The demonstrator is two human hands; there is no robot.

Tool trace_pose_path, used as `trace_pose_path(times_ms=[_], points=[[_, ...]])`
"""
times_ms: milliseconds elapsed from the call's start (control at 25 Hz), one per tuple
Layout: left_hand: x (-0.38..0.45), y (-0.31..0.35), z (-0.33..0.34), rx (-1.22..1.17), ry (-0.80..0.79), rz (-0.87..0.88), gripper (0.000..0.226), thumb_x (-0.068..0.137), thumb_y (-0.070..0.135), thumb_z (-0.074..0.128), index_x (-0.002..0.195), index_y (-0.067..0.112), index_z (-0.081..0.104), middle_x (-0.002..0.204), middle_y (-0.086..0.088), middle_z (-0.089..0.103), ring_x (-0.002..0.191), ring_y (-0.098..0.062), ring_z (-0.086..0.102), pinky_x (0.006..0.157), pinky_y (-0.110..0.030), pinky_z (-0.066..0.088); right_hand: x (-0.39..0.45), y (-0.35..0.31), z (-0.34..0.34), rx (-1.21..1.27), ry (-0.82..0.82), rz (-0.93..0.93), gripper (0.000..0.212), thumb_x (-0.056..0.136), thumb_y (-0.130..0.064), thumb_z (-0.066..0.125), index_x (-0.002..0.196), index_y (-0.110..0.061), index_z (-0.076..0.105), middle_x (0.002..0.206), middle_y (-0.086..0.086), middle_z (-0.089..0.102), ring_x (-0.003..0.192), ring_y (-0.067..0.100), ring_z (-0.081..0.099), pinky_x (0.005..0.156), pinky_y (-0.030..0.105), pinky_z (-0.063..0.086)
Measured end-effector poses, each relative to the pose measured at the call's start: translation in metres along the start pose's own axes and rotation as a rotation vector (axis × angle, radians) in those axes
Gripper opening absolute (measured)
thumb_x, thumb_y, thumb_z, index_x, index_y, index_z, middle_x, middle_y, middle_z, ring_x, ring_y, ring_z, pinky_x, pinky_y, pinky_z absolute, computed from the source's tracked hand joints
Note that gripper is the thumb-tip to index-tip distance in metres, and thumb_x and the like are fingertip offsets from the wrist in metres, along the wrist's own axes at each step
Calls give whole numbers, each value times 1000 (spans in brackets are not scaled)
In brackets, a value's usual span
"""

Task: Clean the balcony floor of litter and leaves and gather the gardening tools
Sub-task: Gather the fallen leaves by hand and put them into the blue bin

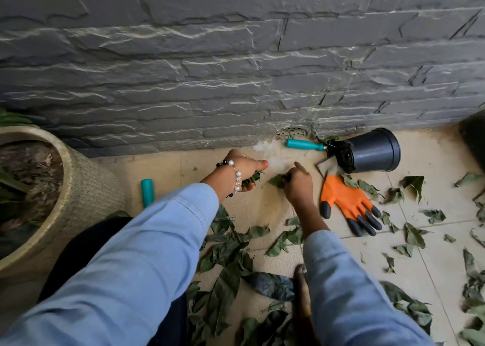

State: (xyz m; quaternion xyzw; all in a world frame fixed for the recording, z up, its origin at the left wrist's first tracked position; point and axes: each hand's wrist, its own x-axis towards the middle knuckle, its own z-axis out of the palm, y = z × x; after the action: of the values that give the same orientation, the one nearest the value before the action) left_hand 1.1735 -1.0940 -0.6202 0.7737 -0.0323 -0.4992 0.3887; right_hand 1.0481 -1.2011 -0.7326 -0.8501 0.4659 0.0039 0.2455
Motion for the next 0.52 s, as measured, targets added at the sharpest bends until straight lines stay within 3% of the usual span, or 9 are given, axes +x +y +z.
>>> trace_pose_path(times_ms=[80, 200, 280, 360, 440, 520], points=[[0, 1, 0, -41, -13, -1, 28, 83, 21, 75, 99, -1, 66, 72, -8, 60, 57, -17, 55, 45, -21, 49, -4, -3, 11, -148, -67, -123, 20, 95, -9, 45, 107, 0, 59, 125, 21, 55, 115, 36, 47, 93, 35, 41], [2, 0, 2, -83, -16, -8, 26, 81, 8, 75, 100, -6, 63, 83, -15, 63, 62, -21, 61, 47, -25, 53, -11, -3, 19, -268, 8, -232, 20, 95, -7, 43, 106, -1, 59, 109, 18, 62, 107, 31, 49, 82, 33, 41], [5, 0, 4, -89, -19, 1, 25, 78, -3, 71, 100, -11, 61, 89, -22, 63, 60, -23, 64, 52, -29, 55, -14, -2, 17, -182, 29, -163, 17, 92, -5, 49, 101, -3, 63, 102, 17, 65, 100, 31, 55, 78, 32, 42], [6, 0, 8, -78, -28, 6, 26, 78, -8, 66, 102, -12, 60, 87, -24, 64, 56, -25, 66, 56, -35, 58, -16, -3, 6, 301, 102, 158, 12, 85, -1, 61, 94, -6, 68, 93, 13, 70, 91, 30, 64, 77, 29, 48], [5, 2, 15, -55, -13, 26, 14, 81, -9, 61, 93, -5, 66, 86, -21, 65, 66, -29, 68, 62, -42, 60, -28, -11, -12, 1040, 173, 415, 20, 79, 5, 69, 91, -10, 66, 88, 13, 70, 84, 28, 69, 79, 37, 56], [1, 7, 26, -84, -17, 52, 17, 83, -8, 60, 80, 7, 68, 93, -17, 66, 86, -35, 67, 68, -46, 59, -44, -21, -33, 1485, 168, 418, 25, 78, 11, 67, 93, -9, 64, 89, 15, 70, 81, 25, 69, 77, 39, 58]])
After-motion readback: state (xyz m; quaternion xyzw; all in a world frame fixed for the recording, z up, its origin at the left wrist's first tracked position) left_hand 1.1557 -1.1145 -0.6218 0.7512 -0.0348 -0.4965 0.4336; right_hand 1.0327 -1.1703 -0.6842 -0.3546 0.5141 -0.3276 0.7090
